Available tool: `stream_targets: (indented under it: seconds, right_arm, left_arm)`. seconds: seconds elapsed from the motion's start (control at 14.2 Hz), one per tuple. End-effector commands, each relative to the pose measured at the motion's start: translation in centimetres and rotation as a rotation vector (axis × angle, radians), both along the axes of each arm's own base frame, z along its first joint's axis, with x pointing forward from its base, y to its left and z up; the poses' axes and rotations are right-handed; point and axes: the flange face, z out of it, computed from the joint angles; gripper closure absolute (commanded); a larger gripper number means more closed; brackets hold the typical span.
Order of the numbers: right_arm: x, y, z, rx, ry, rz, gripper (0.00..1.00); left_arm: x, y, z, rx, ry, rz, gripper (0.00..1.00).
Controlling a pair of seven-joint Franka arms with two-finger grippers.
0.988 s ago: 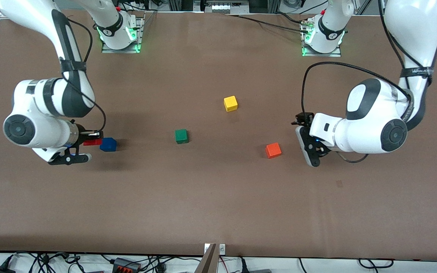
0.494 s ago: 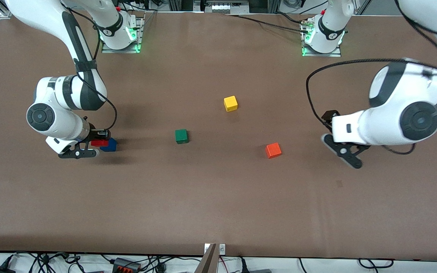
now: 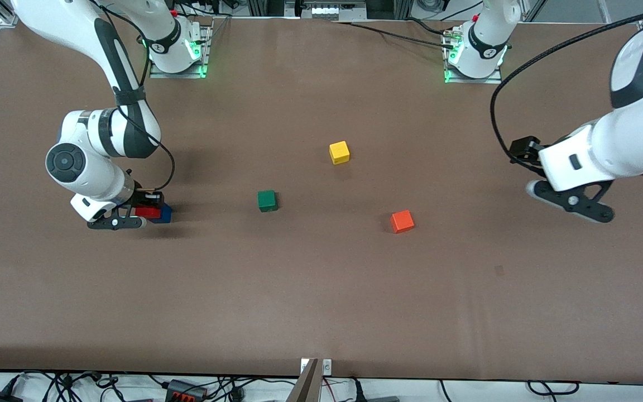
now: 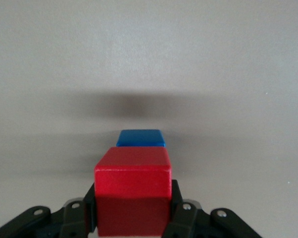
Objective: Pass red block to right arm, stack on blue
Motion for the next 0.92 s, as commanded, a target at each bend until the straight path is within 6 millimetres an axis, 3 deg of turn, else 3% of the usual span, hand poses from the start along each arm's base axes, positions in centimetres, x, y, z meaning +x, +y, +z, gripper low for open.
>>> stream_targets:
  seconds: [0.0,0.07,0.35,0.49,0.85]
  right_arm:
    - [-0.8,0.2,0.4,-0.008,-0.013,0.001,1.0]
    - [-0.9,0.2,0.2,-0.009,-0.007,0.001,1.0]
    - [-1.1,0.0,-0.5,-0.014,0.005,-0.017,1.0]
    - [-1.2,0.2,-0.6,-0.015,0.005,-0.03,1.0]
    - [-1.0,0.0,-1.0,-0.016,0.007,-0.037,1.0]
  left_arm:
    - [-2.5,3.3,1.3,0.003,-0.108,0.175,0.0]
    - [-3.4,3.0,0.6,0.009,-0.154,0.188,0.0]
    - [-5.6,7.2,0.3,-0.004,-0.338,0.262,0.0]
    - [-7.0,7.1,0.4,-0.001,-0.34,0.256,0.0]
    - [-7.5,6.1,-0.1,0.003,-0.268,0.25,0.0]
